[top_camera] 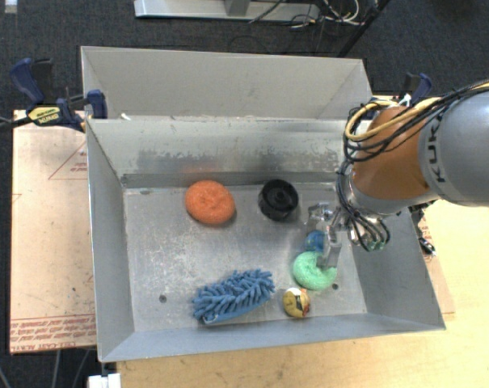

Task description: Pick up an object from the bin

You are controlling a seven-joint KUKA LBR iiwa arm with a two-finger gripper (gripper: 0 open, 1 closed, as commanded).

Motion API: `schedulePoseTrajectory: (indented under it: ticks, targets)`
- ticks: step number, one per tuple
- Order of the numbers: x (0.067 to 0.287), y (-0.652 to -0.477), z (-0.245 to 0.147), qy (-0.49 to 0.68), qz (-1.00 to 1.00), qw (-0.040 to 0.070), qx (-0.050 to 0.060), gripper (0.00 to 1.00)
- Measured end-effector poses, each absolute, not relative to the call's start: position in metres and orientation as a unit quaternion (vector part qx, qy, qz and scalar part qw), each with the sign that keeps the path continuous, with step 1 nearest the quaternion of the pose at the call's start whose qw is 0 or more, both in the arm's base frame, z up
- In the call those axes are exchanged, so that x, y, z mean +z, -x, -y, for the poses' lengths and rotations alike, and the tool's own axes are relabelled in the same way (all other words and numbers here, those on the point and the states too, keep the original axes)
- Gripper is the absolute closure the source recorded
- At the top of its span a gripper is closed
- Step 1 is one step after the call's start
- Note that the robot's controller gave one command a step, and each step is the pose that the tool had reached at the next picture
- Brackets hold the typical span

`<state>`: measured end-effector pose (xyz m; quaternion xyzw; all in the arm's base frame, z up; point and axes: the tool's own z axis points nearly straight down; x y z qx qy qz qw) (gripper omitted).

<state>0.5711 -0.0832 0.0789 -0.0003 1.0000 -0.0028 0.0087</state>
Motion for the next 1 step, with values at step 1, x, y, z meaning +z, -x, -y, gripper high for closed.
schedulePoseTrajectory:
  ticks: [1]
  targets:
    - [0.0872,-0.5716,0.0832,0.000,-1.000,0.009,-0.003,1.00]
